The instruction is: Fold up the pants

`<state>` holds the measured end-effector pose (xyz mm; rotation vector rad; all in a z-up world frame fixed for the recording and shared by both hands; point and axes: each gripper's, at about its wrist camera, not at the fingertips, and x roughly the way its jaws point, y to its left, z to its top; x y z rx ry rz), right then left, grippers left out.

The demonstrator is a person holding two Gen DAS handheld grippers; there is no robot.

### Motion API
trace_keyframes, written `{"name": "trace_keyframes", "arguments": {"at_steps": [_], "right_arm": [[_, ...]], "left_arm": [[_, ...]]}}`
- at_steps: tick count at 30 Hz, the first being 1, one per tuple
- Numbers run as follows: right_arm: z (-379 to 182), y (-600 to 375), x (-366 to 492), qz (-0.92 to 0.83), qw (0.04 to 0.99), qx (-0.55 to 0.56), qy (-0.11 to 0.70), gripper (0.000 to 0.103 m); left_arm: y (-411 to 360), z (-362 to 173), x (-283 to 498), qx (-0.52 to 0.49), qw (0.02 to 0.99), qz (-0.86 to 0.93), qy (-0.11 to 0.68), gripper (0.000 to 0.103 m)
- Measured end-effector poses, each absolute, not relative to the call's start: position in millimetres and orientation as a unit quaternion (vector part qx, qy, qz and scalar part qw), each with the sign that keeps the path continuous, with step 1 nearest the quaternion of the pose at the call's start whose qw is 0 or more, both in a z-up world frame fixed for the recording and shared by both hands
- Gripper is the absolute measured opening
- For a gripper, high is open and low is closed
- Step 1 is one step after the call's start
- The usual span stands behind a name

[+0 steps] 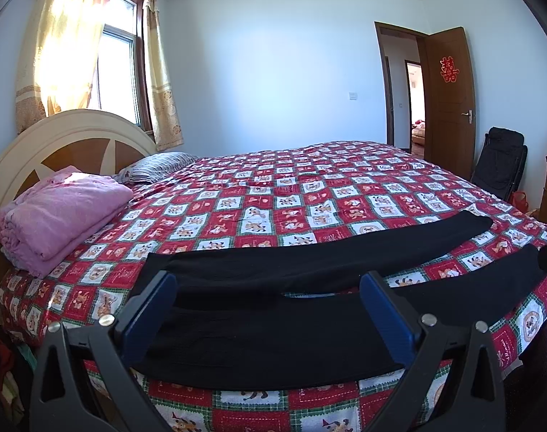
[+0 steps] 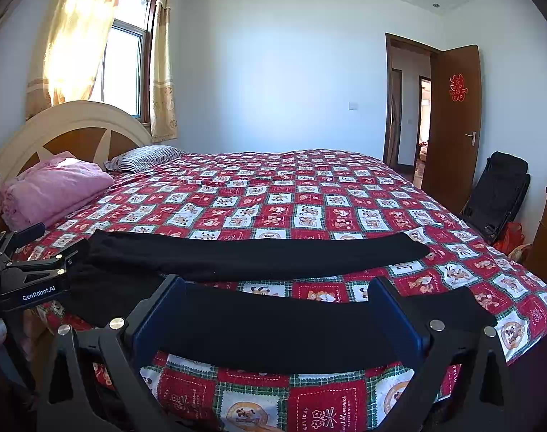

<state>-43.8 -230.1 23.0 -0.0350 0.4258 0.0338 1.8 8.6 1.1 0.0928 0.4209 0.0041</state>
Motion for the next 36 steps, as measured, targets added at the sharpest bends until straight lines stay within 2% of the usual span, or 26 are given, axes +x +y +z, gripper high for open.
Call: {"name": "trace_keyframes", "arguments": {"at_steps": [36], "right_arm": [[18.7, -229.5, -41.9, 0.015, 0.976, -0.02, 0.217, 0.102]], "left_arm": [[12.2, -0.8, 2.1, 0.04, 0.976, 0.005, 0.213, 0.103]]}}
